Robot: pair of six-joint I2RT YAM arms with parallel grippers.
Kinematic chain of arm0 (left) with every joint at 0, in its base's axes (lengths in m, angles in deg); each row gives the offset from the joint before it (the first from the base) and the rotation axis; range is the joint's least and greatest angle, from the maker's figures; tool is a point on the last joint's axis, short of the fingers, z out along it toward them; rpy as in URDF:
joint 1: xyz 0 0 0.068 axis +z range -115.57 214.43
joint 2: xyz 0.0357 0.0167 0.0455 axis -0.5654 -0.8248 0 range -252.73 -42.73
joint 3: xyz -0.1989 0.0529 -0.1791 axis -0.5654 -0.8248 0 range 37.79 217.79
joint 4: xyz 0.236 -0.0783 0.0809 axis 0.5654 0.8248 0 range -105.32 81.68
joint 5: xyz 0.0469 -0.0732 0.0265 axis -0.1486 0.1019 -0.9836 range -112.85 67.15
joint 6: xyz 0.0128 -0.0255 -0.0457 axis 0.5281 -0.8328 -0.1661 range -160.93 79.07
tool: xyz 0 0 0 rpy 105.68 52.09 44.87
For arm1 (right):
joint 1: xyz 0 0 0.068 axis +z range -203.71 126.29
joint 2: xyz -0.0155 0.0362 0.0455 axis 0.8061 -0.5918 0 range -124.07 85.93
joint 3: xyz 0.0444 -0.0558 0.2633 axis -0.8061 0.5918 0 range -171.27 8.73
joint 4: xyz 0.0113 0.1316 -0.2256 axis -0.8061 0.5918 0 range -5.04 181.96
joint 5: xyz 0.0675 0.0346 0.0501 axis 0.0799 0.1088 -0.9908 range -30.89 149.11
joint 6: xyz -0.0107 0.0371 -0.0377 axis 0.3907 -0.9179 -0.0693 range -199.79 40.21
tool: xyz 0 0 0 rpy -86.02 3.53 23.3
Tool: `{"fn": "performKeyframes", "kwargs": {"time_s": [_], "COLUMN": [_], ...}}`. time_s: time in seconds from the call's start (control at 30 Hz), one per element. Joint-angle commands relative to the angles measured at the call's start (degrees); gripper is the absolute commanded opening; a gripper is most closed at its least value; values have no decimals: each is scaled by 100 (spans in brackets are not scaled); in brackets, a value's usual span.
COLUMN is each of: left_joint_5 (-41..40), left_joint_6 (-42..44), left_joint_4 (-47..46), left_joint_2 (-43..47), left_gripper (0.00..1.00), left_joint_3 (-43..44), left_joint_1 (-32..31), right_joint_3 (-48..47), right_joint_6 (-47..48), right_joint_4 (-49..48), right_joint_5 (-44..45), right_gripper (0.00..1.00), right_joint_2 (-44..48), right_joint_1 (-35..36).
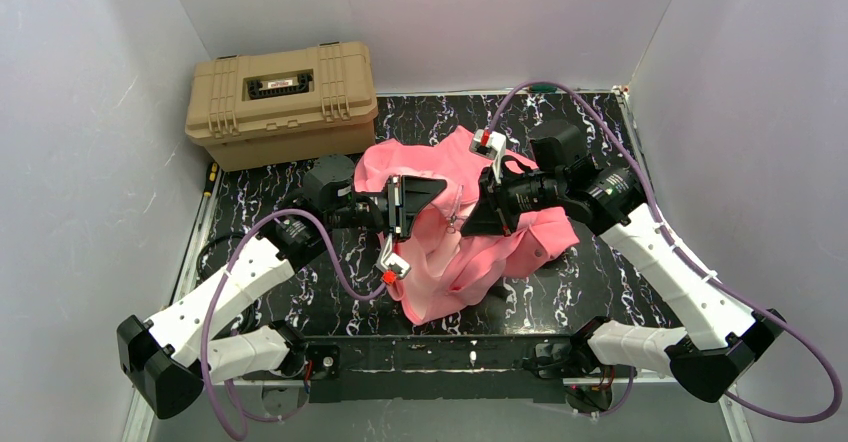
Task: Zip up the jacket
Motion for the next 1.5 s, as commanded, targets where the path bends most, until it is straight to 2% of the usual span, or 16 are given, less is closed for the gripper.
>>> {"fn": "performKeyframes", "kwargs": {"time_s": [0.0,1.1,1.47], "left_joint_5": [92,173,-159], "left_joint_6": [906,1639,1277], "left_joint_4": [-102,648,94], "left_joint_2": [171,318,119], "left_gripper": [0,0,0], "left_joint_3": [61,-130,19], "left_joint_1": [4,7,3], "right_joint_3": [-149,-211,192], "right_joint_6": [-39,-66,-61], "right_joint_4": [-129,-125,-32], "right_joint_5": [-57,60,-115], "right_gripper": [1,1,1], "right_joint_2": [131,103,206], "right_joint_1": [35,35,35]}}
